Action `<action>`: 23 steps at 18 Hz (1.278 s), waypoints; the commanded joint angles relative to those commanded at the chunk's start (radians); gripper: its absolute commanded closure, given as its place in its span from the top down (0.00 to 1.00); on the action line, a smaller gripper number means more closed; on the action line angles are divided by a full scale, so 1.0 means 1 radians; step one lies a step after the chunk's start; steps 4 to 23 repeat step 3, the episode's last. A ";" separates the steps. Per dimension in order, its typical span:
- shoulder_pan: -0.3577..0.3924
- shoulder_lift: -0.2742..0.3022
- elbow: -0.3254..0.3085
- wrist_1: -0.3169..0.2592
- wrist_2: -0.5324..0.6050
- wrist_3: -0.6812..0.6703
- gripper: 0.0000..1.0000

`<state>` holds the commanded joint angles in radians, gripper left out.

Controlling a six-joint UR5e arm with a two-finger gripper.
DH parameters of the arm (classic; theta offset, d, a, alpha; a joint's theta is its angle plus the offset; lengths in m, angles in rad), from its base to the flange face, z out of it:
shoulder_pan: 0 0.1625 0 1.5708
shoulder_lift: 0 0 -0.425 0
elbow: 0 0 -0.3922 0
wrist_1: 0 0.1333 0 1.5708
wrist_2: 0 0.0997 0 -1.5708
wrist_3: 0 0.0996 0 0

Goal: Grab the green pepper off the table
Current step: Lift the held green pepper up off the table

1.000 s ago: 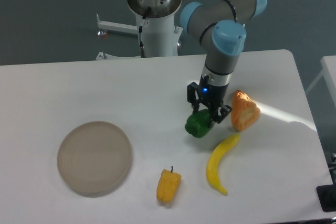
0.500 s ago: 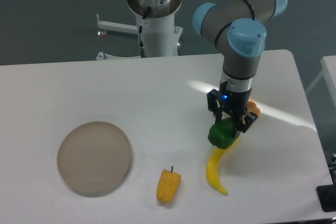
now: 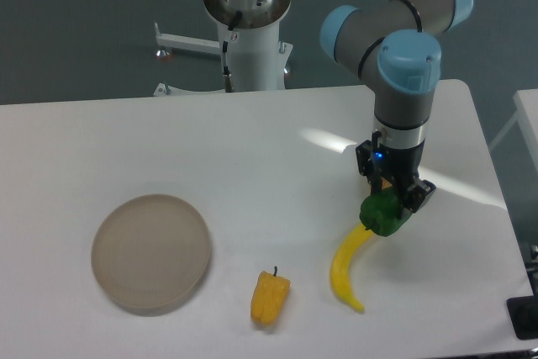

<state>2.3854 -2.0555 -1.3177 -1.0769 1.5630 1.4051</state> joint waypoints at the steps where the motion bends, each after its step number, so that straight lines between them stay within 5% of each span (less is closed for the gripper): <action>1: 0.000 -0.005 0.002 0.002 0.002 -0.002 0.30; 23: 0.000 -0.006 0.012 0.002 0.002 -0.002 0.30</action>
